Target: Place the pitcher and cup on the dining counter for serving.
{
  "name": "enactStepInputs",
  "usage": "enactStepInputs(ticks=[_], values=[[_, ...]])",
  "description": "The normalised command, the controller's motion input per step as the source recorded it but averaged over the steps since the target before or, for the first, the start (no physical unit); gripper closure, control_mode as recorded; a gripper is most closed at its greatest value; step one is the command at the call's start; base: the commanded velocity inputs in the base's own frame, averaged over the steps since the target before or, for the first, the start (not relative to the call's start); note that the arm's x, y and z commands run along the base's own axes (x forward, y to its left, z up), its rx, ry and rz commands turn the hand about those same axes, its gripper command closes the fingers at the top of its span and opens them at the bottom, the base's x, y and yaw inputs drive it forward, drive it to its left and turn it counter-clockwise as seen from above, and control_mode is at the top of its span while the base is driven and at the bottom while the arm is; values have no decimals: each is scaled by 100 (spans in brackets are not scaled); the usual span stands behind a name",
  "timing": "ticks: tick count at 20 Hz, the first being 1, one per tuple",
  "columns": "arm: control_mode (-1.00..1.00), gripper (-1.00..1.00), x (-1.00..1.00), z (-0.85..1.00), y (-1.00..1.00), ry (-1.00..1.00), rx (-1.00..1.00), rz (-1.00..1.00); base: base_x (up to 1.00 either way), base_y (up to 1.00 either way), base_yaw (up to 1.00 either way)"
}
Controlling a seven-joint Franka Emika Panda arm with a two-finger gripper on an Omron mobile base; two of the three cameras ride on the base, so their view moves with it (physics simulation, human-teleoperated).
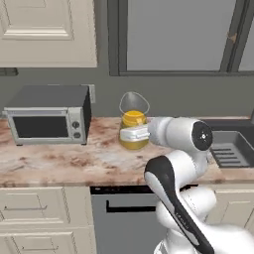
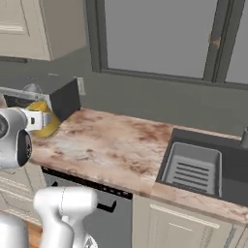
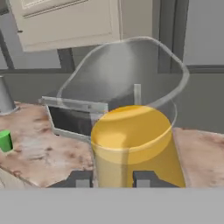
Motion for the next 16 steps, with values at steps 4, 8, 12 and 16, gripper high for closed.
enactStepInputs(ticks=[4, 8, 12, 16], values=[[100, 100, 0, 0, 0, 0, 0, 0, -41, 0, 98], [100, 100, 0, 0, 0, 0, 0, 0, -6, 0, 100], [100, 100, 0, 0, 0, 0, 0, 0, -2, 0, 100], [100, 100, 0, 0, 0, 0, 0, 0, -3, 1, 100]])
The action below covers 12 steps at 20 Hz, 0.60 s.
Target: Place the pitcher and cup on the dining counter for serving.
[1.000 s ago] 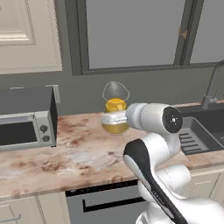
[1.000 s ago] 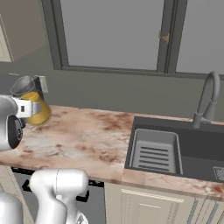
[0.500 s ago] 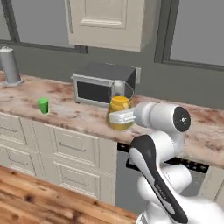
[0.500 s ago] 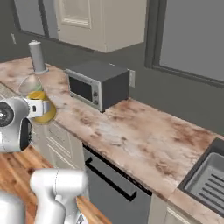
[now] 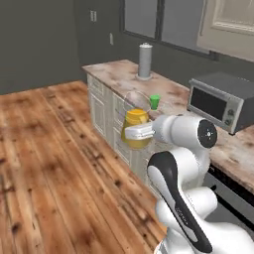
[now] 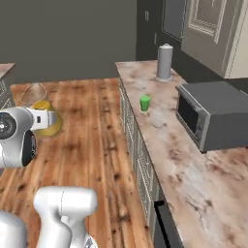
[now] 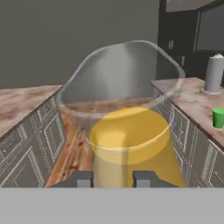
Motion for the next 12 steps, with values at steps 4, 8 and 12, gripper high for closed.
enactStepInputs(ticks=[4, 8, 12], values=[[100, 100, 0, 0, 0, 0, 0, 0, 0, 7, 100], [100, 100, 0, 0, 0, 0, 0, 0, 25, 22, 93], [100, 100, 0, 0, 0, 0, 0, 0, 76, 25, 78]])
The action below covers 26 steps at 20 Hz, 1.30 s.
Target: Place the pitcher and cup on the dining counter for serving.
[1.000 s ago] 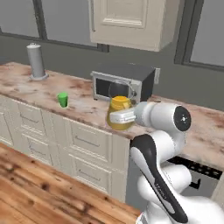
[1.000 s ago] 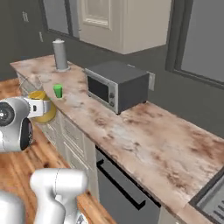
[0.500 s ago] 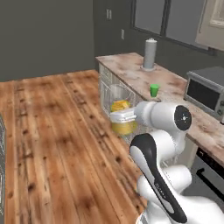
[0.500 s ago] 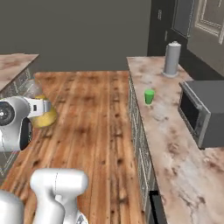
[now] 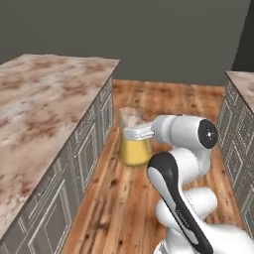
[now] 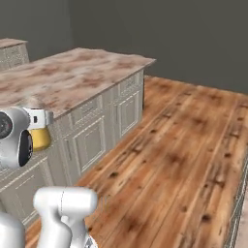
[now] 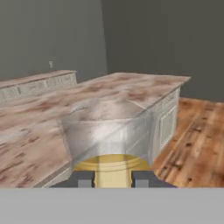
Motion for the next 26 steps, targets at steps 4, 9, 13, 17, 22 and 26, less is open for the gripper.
enactStepInputs(ticks=[4, 9, 13, 17, 22, 26], values=[[100, 100, 0, 0, 0, 0, 0, 0, 100, 4, 67], [100, 100, 0, 0, 0, 0, 0, 0, 100, -5, 61], [100, 100, 0, 0, 0, 0, 0, 0, 100, -13, 67], [100, 100, 0, 0, 0, 0, 0, 0, 97, -18, 80], [100, 100, 0, 0, 0, 0, 0, 0, 88, -42, 58], [100, 100, 0, 0, 0, 0, 0, 0, 12, -6, 8]])
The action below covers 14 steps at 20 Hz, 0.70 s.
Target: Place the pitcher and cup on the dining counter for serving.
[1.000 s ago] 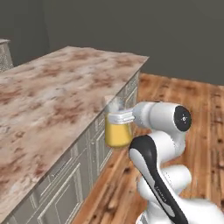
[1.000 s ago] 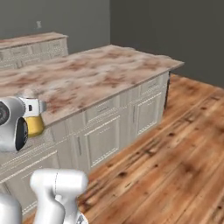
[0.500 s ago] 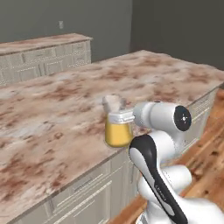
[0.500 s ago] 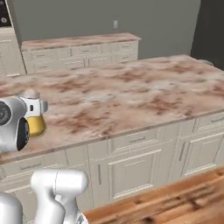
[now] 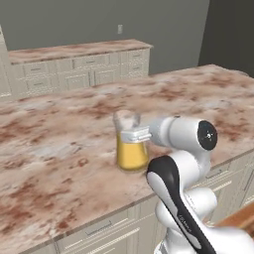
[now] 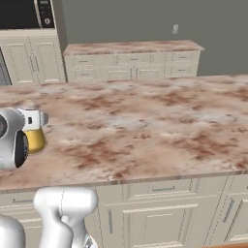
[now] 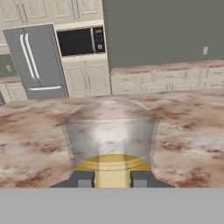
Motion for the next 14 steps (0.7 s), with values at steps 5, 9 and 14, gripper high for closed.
enactStepInputs(ticks=[5, 9, 14], values=[[-100, 100, 34, -4, 0, 0, 0, 1, 0, 0, 0], [-100, 100, 99, -27, 0, 8, 4, 7, 0, 0, 0], [-100, 100, 99, -25, -68, 2, 0, 1, 0, 0, 0]])
